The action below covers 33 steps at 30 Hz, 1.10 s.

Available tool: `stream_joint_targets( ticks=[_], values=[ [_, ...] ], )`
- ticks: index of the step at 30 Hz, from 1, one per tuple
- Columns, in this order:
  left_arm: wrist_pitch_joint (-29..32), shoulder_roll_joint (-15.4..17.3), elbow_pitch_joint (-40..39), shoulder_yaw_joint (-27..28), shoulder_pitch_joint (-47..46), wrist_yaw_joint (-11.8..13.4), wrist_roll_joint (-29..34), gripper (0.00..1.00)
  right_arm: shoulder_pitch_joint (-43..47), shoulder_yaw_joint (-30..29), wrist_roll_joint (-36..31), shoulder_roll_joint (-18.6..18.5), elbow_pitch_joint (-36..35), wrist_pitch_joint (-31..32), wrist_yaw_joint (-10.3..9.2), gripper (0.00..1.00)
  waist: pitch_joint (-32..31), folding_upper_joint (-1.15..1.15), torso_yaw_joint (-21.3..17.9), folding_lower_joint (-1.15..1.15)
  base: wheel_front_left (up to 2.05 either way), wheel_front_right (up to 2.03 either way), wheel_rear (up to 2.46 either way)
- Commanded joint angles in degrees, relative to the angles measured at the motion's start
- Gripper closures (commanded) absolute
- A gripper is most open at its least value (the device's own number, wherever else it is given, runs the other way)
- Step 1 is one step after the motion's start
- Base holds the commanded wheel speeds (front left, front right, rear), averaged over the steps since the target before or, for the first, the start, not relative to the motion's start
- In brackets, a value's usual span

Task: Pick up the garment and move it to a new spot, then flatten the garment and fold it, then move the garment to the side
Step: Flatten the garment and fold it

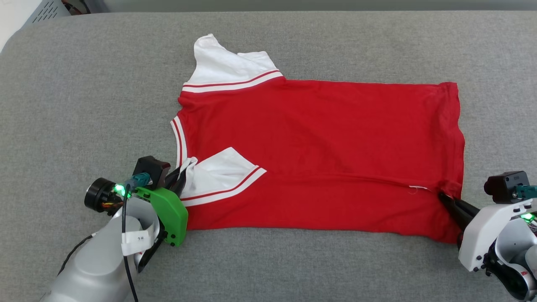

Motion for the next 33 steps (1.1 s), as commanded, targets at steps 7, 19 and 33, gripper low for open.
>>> stream_joint_targets(
  ticks=[7, 19, 33],
  values=[
    [-2.04, -1.36, 4.95, -1.12, -0.64, -1.19, -1.19, 0.00, -0.32, -0.16, 0.51, 0.30, 1.13, -2.70, -0.04, 0.00, -3.28, 0.28, 0.77, 0.00, 0.00, 0.00, 0.00],
    [6.03, 3.79, -2.73, 0.28, -4.94, -1.67, -5.06, 0.00, 5.85, -6.40, -1.82, 0.58, -4.13, -4.02, -0.04, 0.00, -9.52, 0.28, 3.11, 0.00, 0.00, 0.00, 0.00],
    [48.41, 11.43, -18.12, -5.40, -9.40, -1.95, -24.70, 0.00, 7.56, -7.31, -3.33, 3.00, -7.76, 0.69, -0.04, 0.00, -9.43, 0.28, 2.57, 0.00, 0.00, 0.00, 0.00]
  ],
)
